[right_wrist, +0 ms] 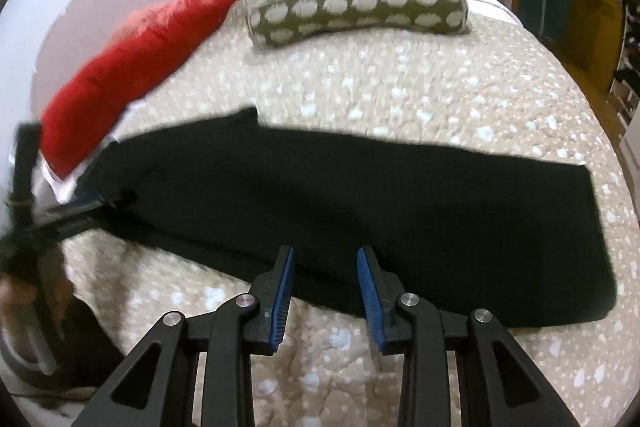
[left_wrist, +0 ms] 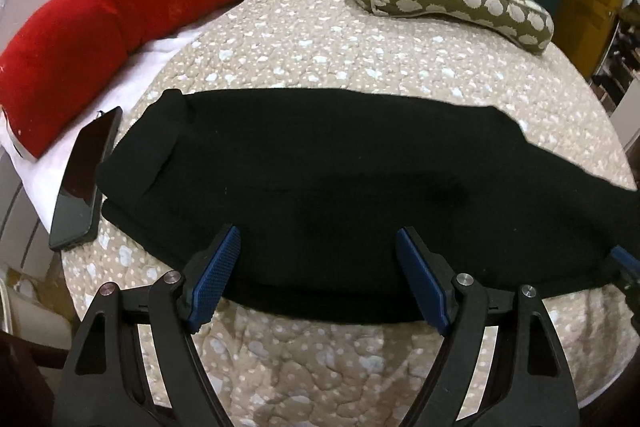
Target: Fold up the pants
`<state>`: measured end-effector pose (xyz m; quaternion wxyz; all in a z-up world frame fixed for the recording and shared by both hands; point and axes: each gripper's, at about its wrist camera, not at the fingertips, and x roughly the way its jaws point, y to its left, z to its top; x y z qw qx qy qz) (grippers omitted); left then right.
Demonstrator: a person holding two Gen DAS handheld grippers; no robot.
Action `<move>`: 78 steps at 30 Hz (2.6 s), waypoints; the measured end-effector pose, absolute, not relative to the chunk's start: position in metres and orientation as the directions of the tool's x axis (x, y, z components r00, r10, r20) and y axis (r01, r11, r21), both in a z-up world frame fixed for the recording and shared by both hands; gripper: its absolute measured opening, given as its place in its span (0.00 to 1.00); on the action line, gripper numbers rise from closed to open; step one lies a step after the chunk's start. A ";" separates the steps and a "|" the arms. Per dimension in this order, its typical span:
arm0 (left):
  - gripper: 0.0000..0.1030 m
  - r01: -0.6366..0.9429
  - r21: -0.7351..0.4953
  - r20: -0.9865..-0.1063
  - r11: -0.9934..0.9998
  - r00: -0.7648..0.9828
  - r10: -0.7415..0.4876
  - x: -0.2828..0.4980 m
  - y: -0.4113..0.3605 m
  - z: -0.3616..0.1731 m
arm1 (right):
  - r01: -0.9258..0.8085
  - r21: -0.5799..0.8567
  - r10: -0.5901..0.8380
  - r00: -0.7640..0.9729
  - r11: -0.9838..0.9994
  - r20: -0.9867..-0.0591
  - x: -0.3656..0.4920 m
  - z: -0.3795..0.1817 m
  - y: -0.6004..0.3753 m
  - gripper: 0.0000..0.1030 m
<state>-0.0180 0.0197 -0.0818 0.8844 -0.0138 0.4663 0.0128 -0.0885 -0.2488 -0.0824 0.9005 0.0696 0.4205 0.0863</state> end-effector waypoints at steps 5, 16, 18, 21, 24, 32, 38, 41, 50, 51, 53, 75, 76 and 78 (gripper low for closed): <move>0.78 -0.029 -0.052 -0.823 0.998 0.567 -0.026 -0.016 0.016 -0.075 | 0.009 0.162 0.114 0.673 0.987 -0.731 -0.085 -0.076 -0.275 0.35; 0.79 0.015 -0.009 -0.813 1.000 0.582 -0.016 -0.019 -0.007 -0.071 | 0.017 0.154 0.107 0.649 0.988 -0.753 -0.095 -0.085 -0.284 0.37; 0.78 0.024 -0.015 -0.808 1.000 0.589 -0.027 -0.019 -0.011 -0.069 | 0.030 0.174 0.108 0.676 0.984 -0.729 -0.098 -0.080 -0.291 0.38; 0.78 0.050 -0.035 -0.817 0.998 0.574 -0.057 -0.019 -0.019 -0.072 | 0.062 0.136 0.062 0.659 0.989 -0.750 -0.093 -0.087 -0.294 0.38; 0.78 0.075 -0.035 -0.831 0.997 0.552 -0.071 -0.020 -0.026 -0.082 | 0.070 0.161 0.080 0.638 0.985 -0.766 -0.094 -0.102 -0.301 0.39; 0.78 0.108 -0.019 -0.825 0.994 0.560 -0.077 -0.026 -0.029 -0.084 | 0.137 0.244 0.098 0.652 0.960 -0.752 -0.108 -0.089 -0.312 0.39; 0.78 0.114 -0.018 -0.823 0.993 0.563 -0.080 -0.028 -0.031 -0.082 | 0.155 0.235 0.081 0.647 0.959 -0.758 -0.110 -0.097 -0.316 0.40; 0.78 0.134 -0.008 -0.829 0.991 0.553 -0.081 -0.027 -0.037 -0.080 | 0.126 0.243 0.106 0.646 0.962 -0.756 -0.110 -0.097 -0.319 0.40; 0.79 0.353 -0.105 -0.828 0.930 0.487 -0.278 -0.001 -0.113 -0.057 | 0.201 0.366 0.126 0.705 0.909 -0.698 -0.157 -0.090 -0.367 0.46; 0.79 0.375 -0.114 -0.829 0.920 0.474 -0.296 0.002 -0.123 -0.056 | 0.213 0.375 0.124 0.705 0.902 -0.698 -0.162 -0.092 -0.374 0.47; 0.79 0.423 -0.123 -0.832 0.898 0.450 -0.326 0.007 -0.150 -0.054 | 0.228 0.385 0.124 0.700 0.894 -0.703 -0.164 -0.097 -0.384 0.47; 0.79 0.755 -0.157 -0.894 0.636 0.165 -0.417 0.041 -0.351 -0.070 | 0.144 0.499 0.204 0.790 0.855 -0.578 -0.148 -0.122 -0.403 0.61; 0.79 0.762 -0.158 -0.898 0.628 0.155 -0.413 0.042 -0.357 -0.073 | 0.139 0.507 0.209 0.796 0.851 -0.569 -0.148 -0.123 -0.404 0.61; 0.79 0.779 -0.161 -0.905 0.606 0.128 -0.405 0.041 -0.371 -0.080 | 0.128 0.525 0.218 0.809 0.842 -0.547 -0.149 -0.124 -0.406 0.61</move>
